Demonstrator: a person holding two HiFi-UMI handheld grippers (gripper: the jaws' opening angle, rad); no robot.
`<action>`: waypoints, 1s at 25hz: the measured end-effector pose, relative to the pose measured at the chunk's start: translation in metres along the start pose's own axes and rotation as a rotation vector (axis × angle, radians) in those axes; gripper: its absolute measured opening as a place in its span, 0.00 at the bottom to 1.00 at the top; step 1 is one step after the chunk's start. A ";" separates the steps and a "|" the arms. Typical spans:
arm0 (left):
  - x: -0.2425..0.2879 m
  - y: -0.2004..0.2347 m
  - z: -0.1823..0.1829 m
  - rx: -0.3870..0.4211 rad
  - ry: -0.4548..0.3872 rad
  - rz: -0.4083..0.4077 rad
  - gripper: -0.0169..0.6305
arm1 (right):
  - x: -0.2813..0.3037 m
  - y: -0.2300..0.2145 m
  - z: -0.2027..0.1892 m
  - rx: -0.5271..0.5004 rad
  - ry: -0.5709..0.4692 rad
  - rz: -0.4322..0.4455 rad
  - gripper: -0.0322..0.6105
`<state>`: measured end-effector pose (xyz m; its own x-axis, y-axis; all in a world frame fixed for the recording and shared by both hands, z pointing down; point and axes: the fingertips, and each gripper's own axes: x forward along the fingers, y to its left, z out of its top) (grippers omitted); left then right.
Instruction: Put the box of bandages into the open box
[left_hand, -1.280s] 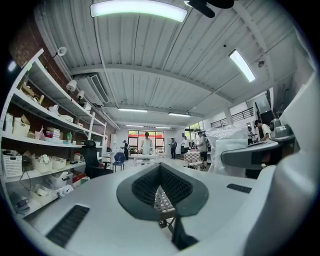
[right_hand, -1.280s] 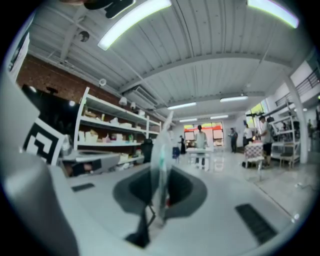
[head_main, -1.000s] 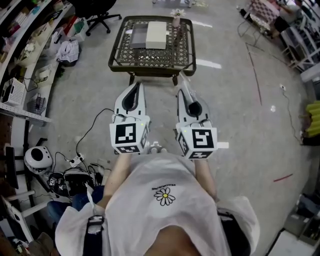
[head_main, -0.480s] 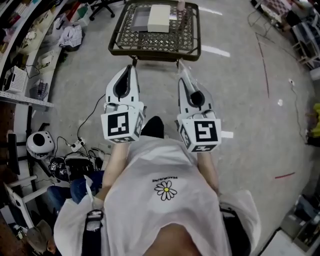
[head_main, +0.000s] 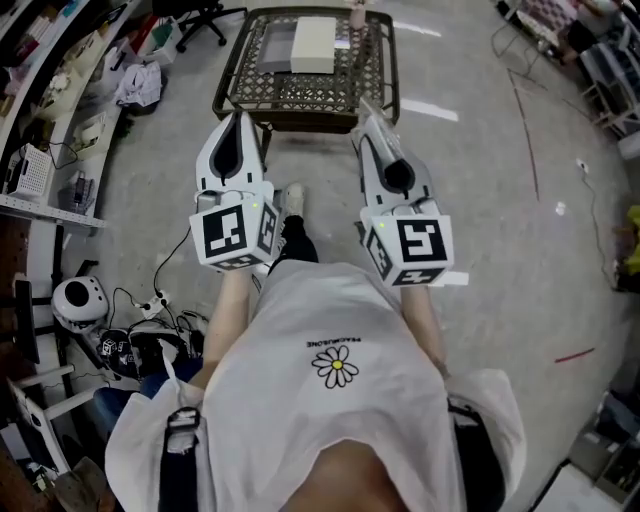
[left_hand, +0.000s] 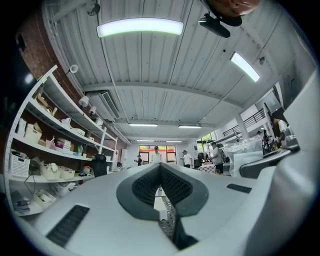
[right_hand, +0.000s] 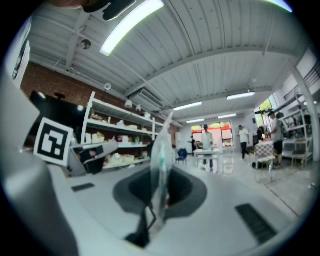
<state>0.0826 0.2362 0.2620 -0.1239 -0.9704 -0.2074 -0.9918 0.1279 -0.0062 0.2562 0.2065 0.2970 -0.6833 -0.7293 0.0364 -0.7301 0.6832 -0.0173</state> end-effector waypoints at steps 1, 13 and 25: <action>0.008 0.003 -0.001 -0.002 -0.007 -0.002 0.06 | 0.006 -0.003 0.002 -0.003 -0.008 -0.004 0.12; 0.128 0.031 -0.039 -0.010 0.011 -0.031 0.06 | 0.108 -0.046 0.000 0.019 0.018 -0.038 0.12; 0.311 0.116 -0.068 -0.001 0.036 -0.091 0.06 | 0.317 -0.066 0.009 0.064 0.083 -0.040 0.12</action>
<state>-0.0732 -0.0650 0.2631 -0.0343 -0.9847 -0.1709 -0.9990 0.0387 -0.0226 0.0877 -0.0704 0.3009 -0.6519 -0.7486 0.1213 -0.7581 0.6476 -0.0777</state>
